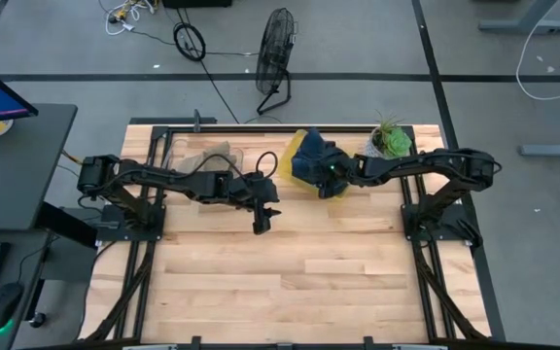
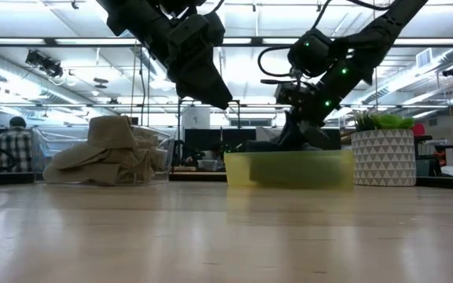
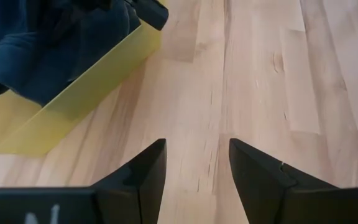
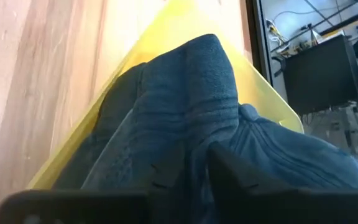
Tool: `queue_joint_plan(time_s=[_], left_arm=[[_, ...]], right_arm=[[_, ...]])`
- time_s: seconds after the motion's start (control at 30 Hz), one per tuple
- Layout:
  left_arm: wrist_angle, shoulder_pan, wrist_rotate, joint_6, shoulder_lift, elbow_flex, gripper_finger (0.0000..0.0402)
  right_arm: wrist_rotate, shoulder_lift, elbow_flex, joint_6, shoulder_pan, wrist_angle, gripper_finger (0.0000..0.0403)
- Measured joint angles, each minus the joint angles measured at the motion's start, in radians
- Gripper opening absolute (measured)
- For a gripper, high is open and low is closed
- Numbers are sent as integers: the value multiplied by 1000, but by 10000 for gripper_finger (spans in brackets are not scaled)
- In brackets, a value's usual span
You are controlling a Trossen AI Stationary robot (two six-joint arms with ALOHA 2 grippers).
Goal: Pick & Place hat
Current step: Put the blue cap into the yellow bin, then return to Home Position
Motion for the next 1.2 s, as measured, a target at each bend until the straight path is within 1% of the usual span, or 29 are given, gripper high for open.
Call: queue_joint_plan(time_s=[0.1,0.2,0.27,0.3,0.37,0.43,0.57,0.63,0.7,0.77,0.8,0.87,0.93,1.0,1.13,1.2], left_arm=[[-1,-3,1,-30,-2,0,178],[-25,-3,3,-36,-18,0,178],[-53,-3,3,-85,-30,0,178],[-61,-3,5,-111,-36,0,178],[-71,-6,4,-144,-58,-2,178],[-68,-11,3,-146,-94,-1,178],[-83,-21,2,-113,-188,-1,178],[-131,-27,2,-96,-257,-1,178],[-138,-36,-15,-69,-323,1,178],[-178,-56,-81,-34,-389,-1,178],[-182,-67,-131,-15,-421,-1,178],[-251,-91,-250,17,-487,-1,178],[-316,-113,-371,21,-540,-1,178],[-393,-137,-460,15,-584,-1,178],[-518,-196,-545,-54,-636,-7,178],[-504,-228,-593,-76,-672,-50,178]], right_arm=[[51,-17,3,25,31,-33,102],[151,-55,38,51,84,-133,127],[210,-89,74,85,123,-223,140],[219,-109,96,103,142,-284,145],[214,-146,145,156,182,-399,153],[207,-197,192,229,221,-476,159],[208,-314,268,334,296,-554,163],[201,-381,282,388,331,-562,164],[164,-455,285,435,365,-570,162],[121,-516,285,481,394,-590,162],[104,-544,285,510,406,-609,162],[75,-591,285,548,424,-656,162],[54,-637,280,553,434,-724,162],[43,-682,249,590,438,-737,162],[23,-778,139,620,439,-690,162],[23,-827,74,620,439,-648,162]])
